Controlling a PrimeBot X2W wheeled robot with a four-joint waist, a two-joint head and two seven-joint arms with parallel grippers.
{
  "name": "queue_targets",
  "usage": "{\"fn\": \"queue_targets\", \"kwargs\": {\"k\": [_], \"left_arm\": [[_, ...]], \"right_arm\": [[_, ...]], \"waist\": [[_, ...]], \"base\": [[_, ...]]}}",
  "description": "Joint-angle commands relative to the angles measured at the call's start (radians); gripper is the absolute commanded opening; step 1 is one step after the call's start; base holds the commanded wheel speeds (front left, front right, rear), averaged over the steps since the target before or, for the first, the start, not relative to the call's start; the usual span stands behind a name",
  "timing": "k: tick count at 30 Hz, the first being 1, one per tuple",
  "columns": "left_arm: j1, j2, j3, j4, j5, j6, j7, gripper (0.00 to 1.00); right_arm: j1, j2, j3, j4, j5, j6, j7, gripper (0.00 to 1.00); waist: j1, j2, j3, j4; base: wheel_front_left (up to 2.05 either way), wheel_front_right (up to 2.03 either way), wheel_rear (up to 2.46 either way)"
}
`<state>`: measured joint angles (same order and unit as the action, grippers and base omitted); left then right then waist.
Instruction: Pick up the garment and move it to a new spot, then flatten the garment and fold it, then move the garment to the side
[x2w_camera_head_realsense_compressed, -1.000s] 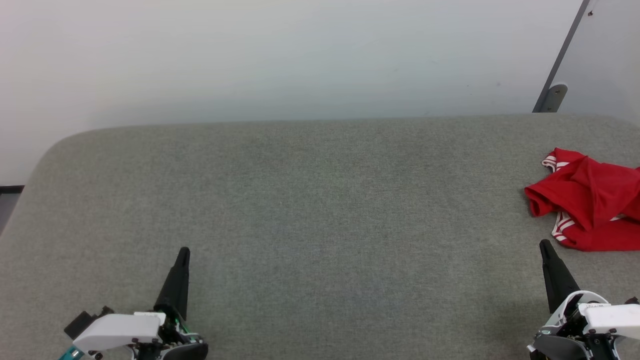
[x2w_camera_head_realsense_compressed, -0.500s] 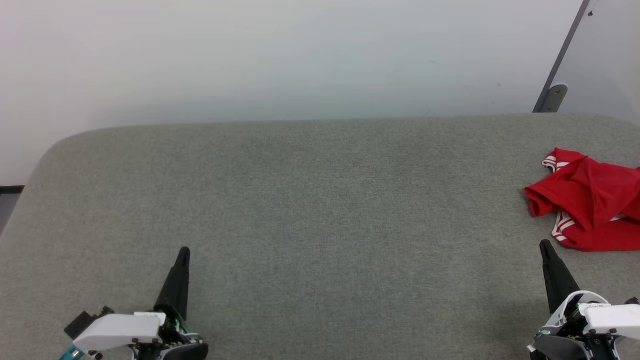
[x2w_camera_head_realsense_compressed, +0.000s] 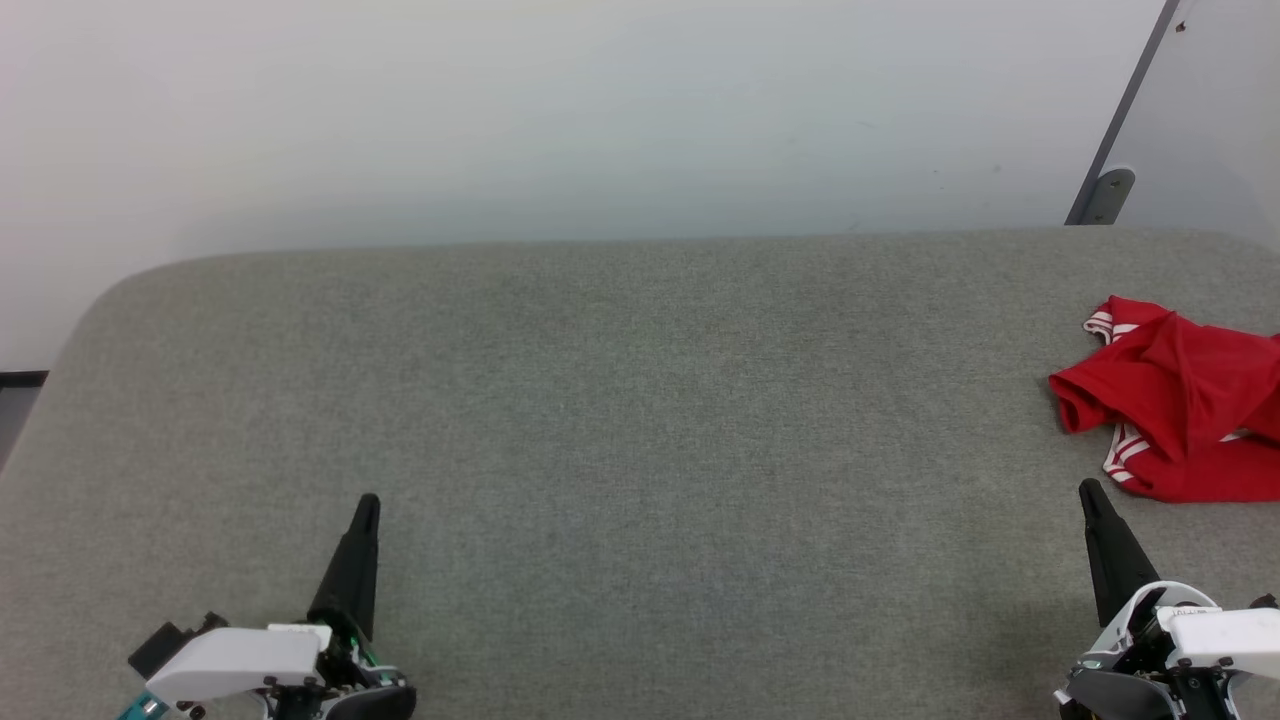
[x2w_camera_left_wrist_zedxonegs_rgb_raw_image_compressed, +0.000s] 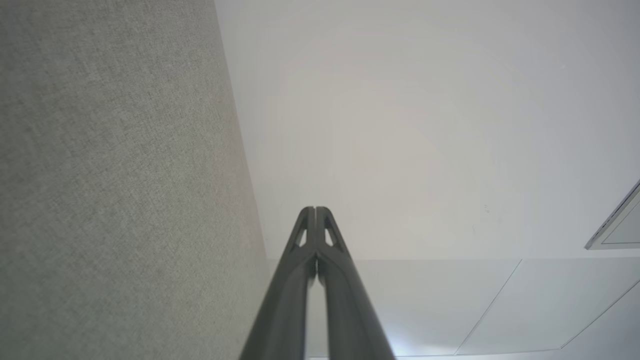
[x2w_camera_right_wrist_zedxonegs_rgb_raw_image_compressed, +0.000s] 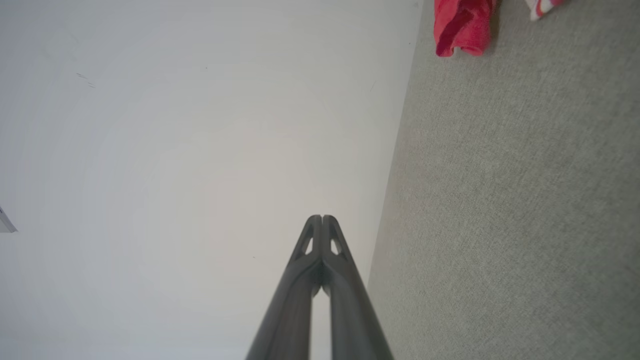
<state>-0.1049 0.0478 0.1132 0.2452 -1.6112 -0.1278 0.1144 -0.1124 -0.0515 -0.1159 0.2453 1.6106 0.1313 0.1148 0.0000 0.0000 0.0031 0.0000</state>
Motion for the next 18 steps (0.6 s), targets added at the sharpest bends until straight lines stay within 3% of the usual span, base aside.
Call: {"fn": "queue_targets", "kwargs": {"k": [1, 18], "left_arm": [[-0.01, 0.001, 0.001, 0.001, -0.003, -0.006, 0.003, 0.0], [-0.01, 0.001, 0.001, 0.001, -0.003, -0.006, 0.003, 0.0]], "right_arm": [[0.009, 0.004, 0.001, -0.004, 0.005, -0.001, 0.002, 0.0], [0.009, 0.004, 0.001, -0.004, 0.005, -0.001, 0.002, 0.0]], "waist": [[0.0, 0.0, 0.0, 0.0], [0.0, 0.0, 0.0, 0.0]], "base": [[0.0, 0.0, 0.0], [0.0, 0.0, 0.0]]}}
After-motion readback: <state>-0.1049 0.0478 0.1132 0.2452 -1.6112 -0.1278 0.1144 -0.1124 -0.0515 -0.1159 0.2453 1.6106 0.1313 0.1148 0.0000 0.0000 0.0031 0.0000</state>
